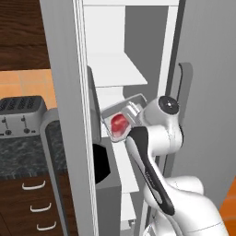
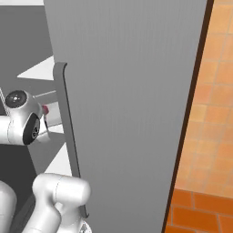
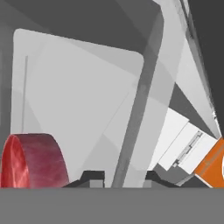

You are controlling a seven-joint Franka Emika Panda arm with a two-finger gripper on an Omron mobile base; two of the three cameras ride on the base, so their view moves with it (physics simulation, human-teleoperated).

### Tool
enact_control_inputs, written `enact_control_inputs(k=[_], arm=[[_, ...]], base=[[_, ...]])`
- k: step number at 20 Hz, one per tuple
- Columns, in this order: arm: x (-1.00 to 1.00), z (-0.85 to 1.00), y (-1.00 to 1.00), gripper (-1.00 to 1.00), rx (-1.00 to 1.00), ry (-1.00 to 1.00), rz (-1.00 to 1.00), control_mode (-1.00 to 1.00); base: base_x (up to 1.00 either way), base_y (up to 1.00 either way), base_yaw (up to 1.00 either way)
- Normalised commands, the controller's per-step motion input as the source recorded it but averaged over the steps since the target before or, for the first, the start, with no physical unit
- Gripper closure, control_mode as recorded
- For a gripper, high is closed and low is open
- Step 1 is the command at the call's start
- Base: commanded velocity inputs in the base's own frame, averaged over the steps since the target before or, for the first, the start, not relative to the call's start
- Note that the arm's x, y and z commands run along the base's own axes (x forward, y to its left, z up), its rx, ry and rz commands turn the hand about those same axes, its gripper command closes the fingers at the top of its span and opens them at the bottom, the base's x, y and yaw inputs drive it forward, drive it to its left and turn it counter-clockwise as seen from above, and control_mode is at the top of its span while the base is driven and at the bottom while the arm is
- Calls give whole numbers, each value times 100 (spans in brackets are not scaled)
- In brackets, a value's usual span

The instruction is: Take the meat container that has the steak and place it on the second highest rack of the freezer. Then take the vegetable container that has the corn and lime and place it on the highest rack of the freezer.

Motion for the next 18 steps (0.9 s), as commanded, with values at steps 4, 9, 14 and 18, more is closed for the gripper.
enact_control_inputs(k=[4,9,14,18], arm=[[43,0,0,100,0,16,0,-100],[28,-7,0,100,1,12,0,-100],[1,-21,0,100,0,9,0,-100],[17,-17,0,100,1,6,0,-100]], base=[[0,0,0],[0,0,0],[0,0,0],[0,0,0]])
